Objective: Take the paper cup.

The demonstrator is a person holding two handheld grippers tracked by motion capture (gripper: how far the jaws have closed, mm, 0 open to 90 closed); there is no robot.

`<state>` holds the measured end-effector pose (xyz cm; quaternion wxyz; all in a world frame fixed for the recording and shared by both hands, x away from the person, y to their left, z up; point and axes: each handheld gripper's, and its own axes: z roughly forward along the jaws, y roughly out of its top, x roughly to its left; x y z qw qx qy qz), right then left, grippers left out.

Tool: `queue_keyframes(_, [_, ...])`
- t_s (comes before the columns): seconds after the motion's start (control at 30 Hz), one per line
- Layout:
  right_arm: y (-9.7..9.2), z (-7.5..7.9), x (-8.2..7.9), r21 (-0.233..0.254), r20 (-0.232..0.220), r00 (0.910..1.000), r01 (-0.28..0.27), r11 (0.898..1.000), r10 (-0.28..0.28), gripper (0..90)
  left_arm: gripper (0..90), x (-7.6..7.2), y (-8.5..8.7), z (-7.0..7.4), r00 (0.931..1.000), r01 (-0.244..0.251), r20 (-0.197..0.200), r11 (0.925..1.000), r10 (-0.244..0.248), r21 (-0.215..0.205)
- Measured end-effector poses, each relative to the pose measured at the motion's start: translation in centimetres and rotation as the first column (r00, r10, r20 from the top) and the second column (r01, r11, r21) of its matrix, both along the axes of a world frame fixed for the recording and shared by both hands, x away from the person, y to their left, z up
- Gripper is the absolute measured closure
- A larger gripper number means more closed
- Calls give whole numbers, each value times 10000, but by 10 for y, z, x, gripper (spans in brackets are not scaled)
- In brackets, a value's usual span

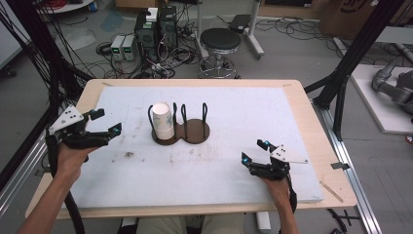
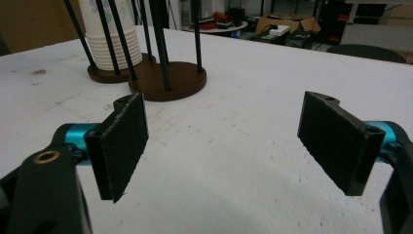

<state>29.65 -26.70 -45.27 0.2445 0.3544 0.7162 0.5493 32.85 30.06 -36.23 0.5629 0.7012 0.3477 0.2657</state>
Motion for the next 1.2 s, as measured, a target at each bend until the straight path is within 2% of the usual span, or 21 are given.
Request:
queue_keyframes(0.03, [0, 0, 0, -19, 33, 10000, -16, 10000, 16, 190, 134, 5, 1, 6, 9999, 104, -44, 9999, -105, -91])
queue_keyframes(0.17, [0, 0, 0, 2, -4, 10000, -20, 10000, 20, 190, 133, 13, 1, 13, 9991, 386, -190, 9991, -389, -155])
queue_keyframes(0.23, [0, 0, 0, 22, -55, 10000, -27, 10000, 27, 190, 133, 18, -1, 17, 9968, 702, -365, 9975, -706, -111])
queue_keyframes(0.33, [0, 0, 0, -7, -24, 10000, -37, 10000, 37, 190, 133, 25, -7, 24, 9933, 1013, -578, 9947, -1001, 189])
queue_keyframes(0.37, [0, 0, 0, -7, -35, 10000, -13, 10000, 13, 190, 133, 30, -11, 30, 9933, 1023, -594, 9933, -991, 535])
queue_keyframes(0.47, [0, 0, 0, 4, 4, 10000, -12, 10000, 12, 190, 133, 34, -15, 36, 9915, 1176, -645, 9908, -1133, 674])
queue_keyframes(0.57, [-1, 0, 0, 34, -3, 10000, -16, 10000, 16, 190, 133, 42, -20, 43, 9868, 1488, -790, 9840, -1414, 980])
queue_keyframes(0.63, [-1, 0, 1, 25, -12, 10000, -25, 10000, 25, 190, 134, 49, -24, 50, 9789, 1885, -1009, 9755, -1775, 1130])
queue_keyframes(0.67, [-1, 0, 1, 25, -12, 10000, -25, 10000, 25, 190, 133, 49, -24, 50, 9789, 1885, -1009, 9755, -1775, 1130])
queue_keyframes(0.7, [-1, 0, 1, 12, -10, 10000, -39, 10000, 39, 190, 134, 53, -27, 53, 9743, 2097, -1091, 9701, -1969, 1221])
queue_keyframes(0.73, [-1, 0, 1, 12, -10, 10000, -39, 10000, 39, 190, 134, 53, -27, 53, 9743, 2097, -1091, 9701, -1969, 1221])
queue_keyframes(0.83, [0, 0, 0, 24, -36, 10000, -41, 10000, 41, 190, 134, 61, -33, 58, 9642, 2503, -1280, 9567, -2324, 1489])
queue_keyframes(0.93, [-1, 0, 1, 20, -16, 10000, -57, 10000, 57, 190, 134, 68, -38, 64, 9563, 2808, -1303, 9464, -2617, 1599])
queue_keyframes(0.97, [-1, 0, 1, 23, -25, 10000, -64, 10000, 64, 190, 134, 73, -41, 68, 9484, 3068, -1403, 9350, -2845, 1780])
queue_keyframes(1.0, [-1, 0, 1, 23, -25, 10000, -64, 10000, 64, 190, 135, 73, -41, 68, 9484, 3068, -1403, 9350, -2845, 1780])
queue_keyframes(1.03, [-1, 0, 1, 8, -8, 10000, -69, 10000, 69, 190, 135, 77, -44, 72, 9346, 3466, -1524, 9188, -3213, 1887])
queue_keyframes(1.07, [-1, 0, 1, 8, -8, 10000, -69, 10000, 69, 190, 137, 77, -44, 72, 9346, 3466, -1524, 9188, -3213, 1887])
queue_keyframes(1.1, [-1, 0, 1, 24, -27, 10000, -68, 10000, 68, 190, 137, 82, -47, 75, 9210, 3827, -1589, 9020, -3556, 1997])
queue_keyframes(1.13, [-1, 0, 1, 24, -27, 10000, -68, 10000, 68, 190, 137, 82, -47, 75, 9210, 3827, -1589, 9020, -3556, 1997])
queue_keyframes(1.17, [-1, 0, 1, 19, -13, 10000, -68, 10000, 68, 190, 138, 85, -49, 77, 9146, 3980, -1678, 8923, -3679, 2130])
queue_keyframes(1.2, [-1, 0, 1, 19, -13, 10000, -68, 10000, 68, 190, 138, 88, -50, 77, 9096, 4097, -1715, 8859, -3786, 2175])
